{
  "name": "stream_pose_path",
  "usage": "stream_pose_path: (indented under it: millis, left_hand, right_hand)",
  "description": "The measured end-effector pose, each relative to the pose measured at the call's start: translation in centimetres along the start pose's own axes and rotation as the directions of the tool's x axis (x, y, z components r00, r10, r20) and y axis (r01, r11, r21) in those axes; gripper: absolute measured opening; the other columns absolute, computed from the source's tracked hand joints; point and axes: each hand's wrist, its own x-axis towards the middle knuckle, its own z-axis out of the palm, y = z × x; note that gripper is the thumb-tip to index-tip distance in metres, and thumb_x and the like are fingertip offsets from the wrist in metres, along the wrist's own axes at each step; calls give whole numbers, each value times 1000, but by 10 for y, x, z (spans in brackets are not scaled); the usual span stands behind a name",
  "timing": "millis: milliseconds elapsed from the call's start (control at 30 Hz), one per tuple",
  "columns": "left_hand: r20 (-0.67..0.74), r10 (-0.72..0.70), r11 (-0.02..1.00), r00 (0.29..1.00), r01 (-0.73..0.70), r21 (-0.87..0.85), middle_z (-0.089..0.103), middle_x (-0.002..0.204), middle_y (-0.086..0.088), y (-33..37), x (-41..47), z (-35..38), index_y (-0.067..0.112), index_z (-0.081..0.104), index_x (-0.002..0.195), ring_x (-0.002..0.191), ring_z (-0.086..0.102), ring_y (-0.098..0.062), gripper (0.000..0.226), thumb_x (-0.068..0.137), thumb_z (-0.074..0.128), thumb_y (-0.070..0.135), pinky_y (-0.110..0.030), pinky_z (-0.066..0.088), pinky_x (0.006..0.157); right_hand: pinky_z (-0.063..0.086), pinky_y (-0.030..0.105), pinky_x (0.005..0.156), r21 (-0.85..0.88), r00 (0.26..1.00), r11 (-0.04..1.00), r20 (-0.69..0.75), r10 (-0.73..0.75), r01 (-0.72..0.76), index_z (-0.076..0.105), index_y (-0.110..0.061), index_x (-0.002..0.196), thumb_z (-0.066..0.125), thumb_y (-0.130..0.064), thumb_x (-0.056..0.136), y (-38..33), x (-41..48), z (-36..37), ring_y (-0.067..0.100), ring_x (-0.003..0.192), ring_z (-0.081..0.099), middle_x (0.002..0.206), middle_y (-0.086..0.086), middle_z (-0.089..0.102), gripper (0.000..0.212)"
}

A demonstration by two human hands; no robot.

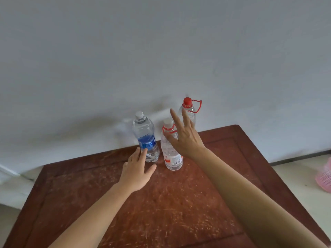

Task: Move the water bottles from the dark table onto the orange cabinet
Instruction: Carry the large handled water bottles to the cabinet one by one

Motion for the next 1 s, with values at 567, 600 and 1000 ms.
stream_pose_path:
  millis: [567, 600, 1000]
  left_hand:
    - [162, 409, 856, 898, -317, -407, 58, 128, 22, 60, 137, 97, 42, 46, 131, 119, 56, -4, 102, 42, 87, 70, -38, 50, 102]
    - [164, 435, 865, 886, -360, -349, 59, 125, 20, 65, 141, 103, 40, 47, 128, 117, 57, -7, 101, 41, 85, 73, -38, 50, 100]
    - [401, 491, 792, 773, -588, 163, 42, 130, -1, 110, 119, 108, 32, 37, 135, 126, 37, -31, 91, 61, 85, 53, -46, 53, 90]
  right_hand:
    - [54, 25, 66, 426, 930, 873, -160, 331, -237, 53, -26, 108, 58, -46, 86, 88, -85, -19, 10, 81, 66, 113, -11, 68, 30]
    - [56, 26, 65, 452, 897, 835, -150, 416, -313, 56, -28, 105, 66, -54, 86, 96, -95, -21, 10, 78, 67, 109, -11, 69, 34]
    - [52, 18, 84, 147, 663, 647, 197, 722, -748, 63, -38, 130, 87, -70, 58, 157, -195, 18, 1, 97, 67, 106, -17, 72, 83]
